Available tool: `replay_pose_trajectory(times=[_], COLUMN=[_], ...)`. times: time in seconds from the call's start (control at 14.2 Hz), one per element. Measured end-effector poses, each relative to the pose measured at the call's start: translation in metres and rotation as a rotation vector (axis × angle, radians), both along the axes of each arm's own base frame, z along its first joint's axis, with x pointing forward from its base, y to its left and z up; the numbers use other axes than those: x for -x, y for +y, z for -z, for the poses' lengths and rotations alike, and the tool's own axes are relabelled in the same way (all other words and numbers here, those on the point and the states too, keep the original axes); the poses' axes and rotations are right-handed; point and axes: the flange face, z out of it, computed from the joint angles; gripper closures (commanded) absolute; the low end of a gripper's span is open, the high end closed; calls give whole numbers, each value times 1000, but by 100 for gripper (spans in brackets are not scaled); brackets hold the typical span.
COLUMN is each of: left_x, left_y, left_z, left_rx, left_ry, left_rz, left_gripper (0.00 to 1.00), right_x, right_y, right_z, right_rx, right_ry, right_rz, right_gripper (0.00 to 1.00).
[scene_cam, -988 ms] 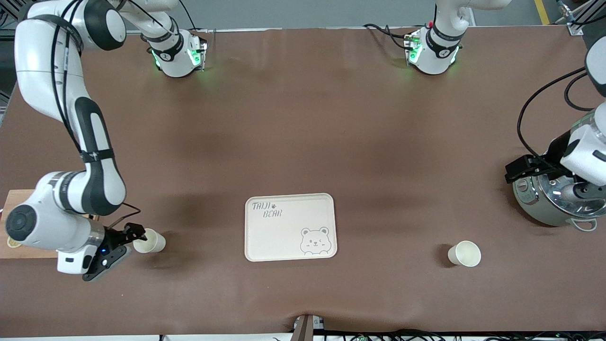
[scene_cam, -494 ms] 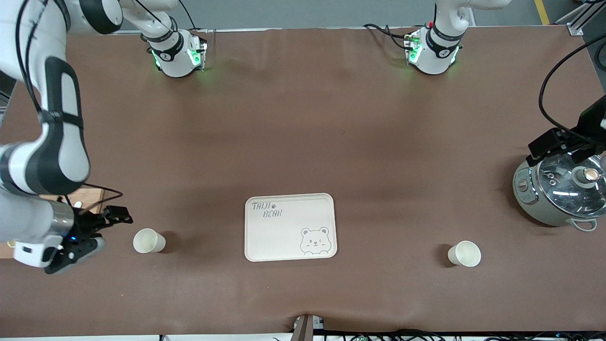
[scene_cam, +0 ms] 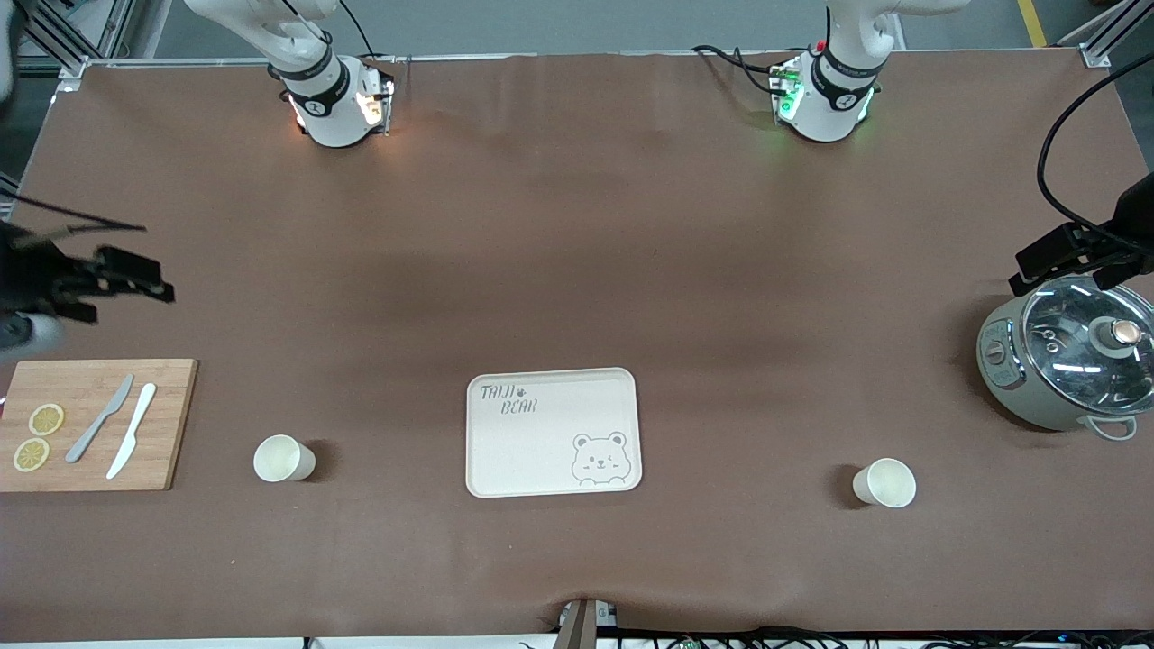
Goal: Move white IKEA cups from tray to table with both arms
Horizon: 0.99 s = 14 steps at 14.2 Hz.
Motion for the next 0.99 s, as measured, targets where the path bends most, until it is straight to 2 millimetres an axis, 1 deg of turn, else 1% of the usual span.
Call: replay_pose_trajectory(times=[0.07, 0.14, 0.21, 0.35, 0.42, 0.49, 0.56, 0.78, 0.99], left_x=[0, 0, 0, 0, 0, 0, 0, 0, 0], left_y=[3, 4, 3, -2, -3, -3, -2, 1, 1], left_z=[0, 1, 1, 1, 1, 1, 1, 1, -5], left_rx=[4, 8, 12, 14, 14, 14, 14, 14, 14], left_ry=[1, 1, 2, 3, 3, 3, 3, 2, -10], left_rz=[-2, -2, 2, 10, 12, 12, 11, 5, 5], left_gripper=[0, 0, 0, 0, 0, 0, 0, 0, 0], right_x=[14, 25, 36, 50, 55, 60, 63, 70, 71], right_y=[-2, -5, -12, -33, -41, -45, -47, -43, -40], right_z=[-5, -6, -1, 24, 38, 46, 47, 36, 34], right_rx=[6, 10, 14, 16, 17, 18, 18, 19, 19], right_ry=[4, -4, -11, 1, 4, 6, 5, -16, -21], right_rz=[32, 55, 83, 129, 145, 156, 159, 155, 150], right_gripper=[0, 0, 0, 0, 0, 0, 0, 0, 0])
